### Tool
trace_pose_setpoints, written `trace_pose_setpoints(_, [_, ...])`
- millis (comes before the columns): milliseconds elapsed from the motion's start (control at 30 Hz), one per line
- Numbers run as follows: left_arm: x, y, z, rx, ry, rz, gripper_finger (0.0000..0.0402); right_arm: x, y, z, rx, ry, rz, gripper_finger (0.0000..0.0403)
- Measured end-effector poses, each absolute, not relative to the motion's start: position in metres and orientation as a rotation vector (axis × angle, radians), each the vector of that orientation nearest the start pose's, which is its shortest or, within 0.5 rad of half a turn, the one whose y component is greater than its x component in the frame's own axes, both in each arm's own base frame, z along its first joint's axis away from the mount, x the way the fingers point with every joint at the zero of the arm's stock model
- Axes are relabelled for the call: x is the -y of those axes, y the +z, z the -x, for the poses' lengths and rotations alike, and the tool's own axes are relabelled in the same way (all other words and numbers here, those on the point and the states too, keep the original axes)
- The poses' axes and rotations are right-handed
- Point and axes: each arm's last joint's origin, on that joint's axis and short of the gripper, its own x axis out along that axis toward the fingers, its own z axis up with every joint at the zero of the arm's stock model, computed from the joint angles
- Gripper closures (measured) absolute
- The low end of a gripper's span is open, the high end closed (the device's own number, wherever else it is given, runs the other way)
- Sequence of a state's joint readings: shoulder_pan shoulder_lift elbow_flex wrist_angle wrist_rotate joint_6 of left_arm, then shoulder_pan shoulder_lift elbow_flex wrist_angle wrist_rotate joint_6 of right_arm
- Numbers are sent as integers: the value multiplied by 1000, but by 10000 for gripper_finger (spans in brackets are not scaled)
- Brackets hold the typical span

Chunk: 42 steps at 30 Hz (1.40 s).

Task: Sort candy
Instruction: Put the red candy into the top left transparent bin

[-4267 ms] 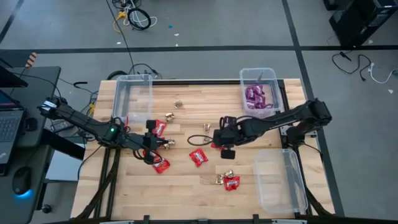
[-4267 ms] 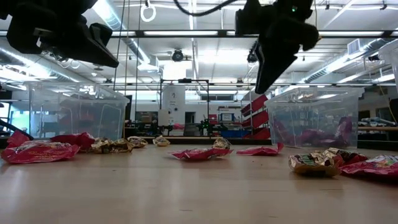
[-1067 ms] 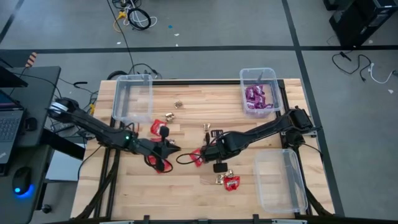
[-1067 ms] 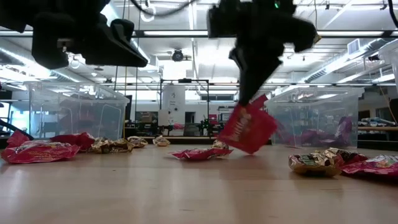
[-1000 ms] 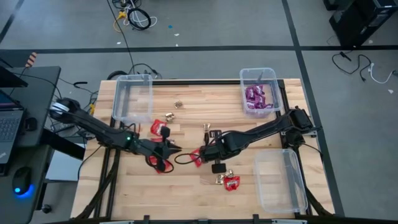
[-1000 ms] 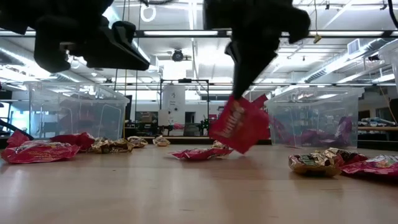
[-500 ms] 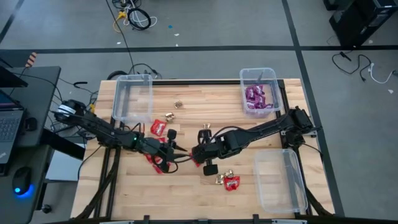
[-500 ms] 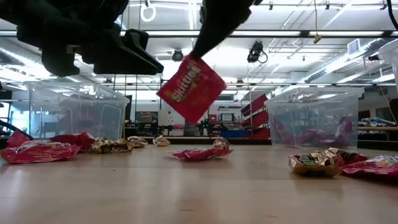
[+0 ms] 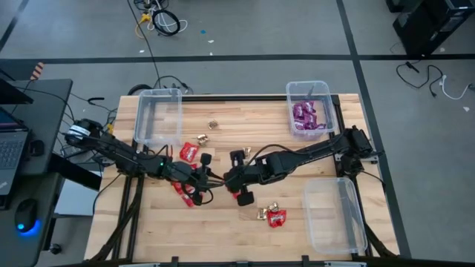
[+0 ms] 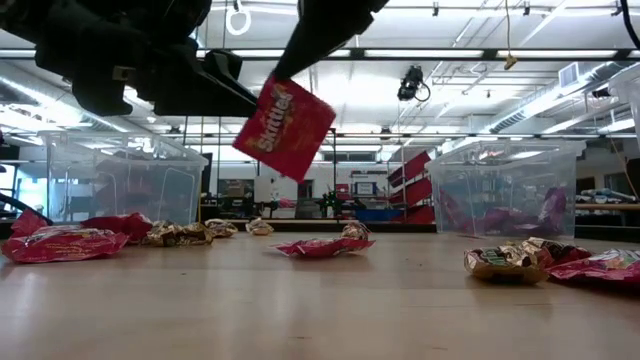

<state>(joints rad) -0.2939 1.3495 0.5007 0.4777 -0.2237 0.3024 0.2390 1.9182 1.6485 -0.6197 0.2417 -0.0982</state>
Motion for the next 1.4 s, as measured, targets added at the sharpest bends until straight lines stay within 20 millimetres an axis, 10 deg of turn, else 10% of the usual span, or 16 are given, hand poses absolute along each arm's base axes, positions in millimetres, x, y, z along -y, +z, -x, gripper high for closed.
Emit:
trace_pose_setpoints(1067, [55,177,-250,-414,-63,-354,379,-90,267,-409,-895,-77,243,403])
trace_pose_setpoints(1400, [52,169,-246,-516,-45,-445,379,-86,217,-395,-992,-187,158,403])
